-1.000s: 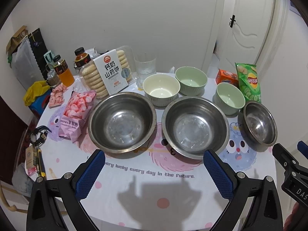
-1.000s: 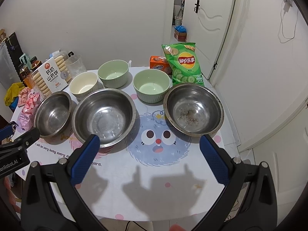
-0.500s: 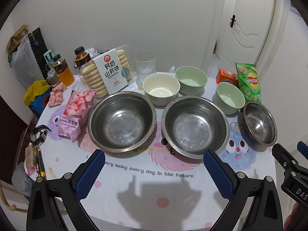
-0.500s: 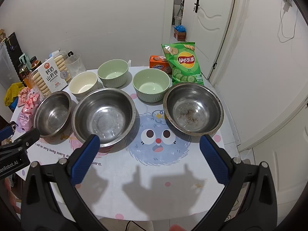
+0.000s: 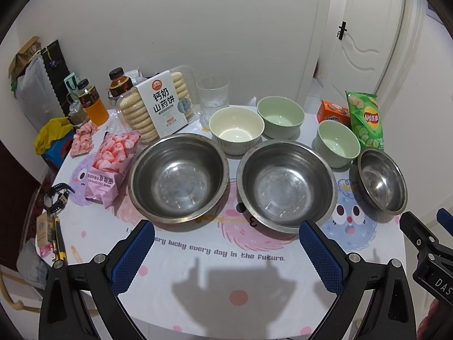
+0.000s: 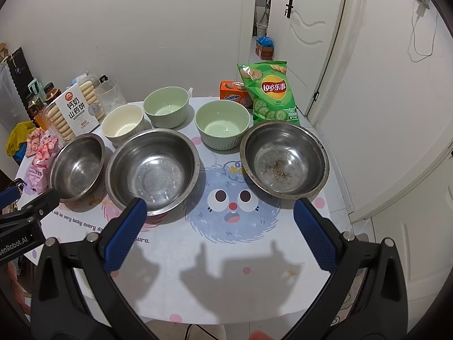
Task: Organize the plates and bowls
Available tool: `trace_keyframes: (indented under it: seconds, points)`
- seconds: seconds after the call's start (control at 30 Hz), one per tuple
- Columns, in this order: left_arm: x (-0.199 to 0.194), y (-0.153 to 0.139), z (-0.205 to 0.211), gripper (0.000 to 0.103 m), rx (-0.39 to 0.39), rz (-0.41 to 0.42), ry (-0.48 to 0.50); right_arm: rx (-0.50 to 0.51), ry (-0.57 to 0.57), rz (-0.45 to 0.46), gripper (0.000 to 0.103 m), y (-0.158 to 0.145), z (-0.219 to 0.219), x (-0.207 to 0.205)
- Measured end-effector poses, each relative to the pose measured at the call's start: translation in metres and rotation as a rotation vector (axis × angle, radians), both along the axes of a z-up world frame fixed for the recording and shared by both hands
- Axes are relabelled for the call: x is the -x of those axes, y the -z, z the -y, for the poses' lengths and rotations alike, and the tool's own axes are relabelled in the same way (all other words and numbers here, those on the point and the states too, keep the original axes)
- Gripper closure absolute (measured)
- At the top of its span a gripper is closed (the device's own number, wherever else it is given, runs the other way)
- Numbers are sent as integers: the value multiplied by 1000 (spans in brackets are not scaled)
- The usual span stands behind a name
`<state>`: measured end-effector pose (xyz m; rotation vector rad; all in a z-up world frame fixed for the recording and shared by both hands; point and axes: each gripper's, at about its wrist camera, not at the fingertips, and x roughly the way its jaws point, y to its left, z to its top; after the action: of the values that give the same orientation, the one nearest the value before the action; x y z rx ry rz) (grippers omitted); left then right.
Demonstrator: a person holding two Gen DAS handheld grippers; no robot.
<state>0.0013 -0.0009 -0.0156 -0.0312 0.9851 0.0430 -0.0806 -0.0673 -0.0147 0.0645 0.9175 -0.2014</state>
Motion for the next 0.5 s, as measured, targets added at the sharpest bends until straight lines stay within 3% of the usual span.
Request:
trace_keyframes:
  seconds: [0.5]
  points:
    - [1,2,2,0,0,-7,-1,3,5,-7,0,2,0,-1]
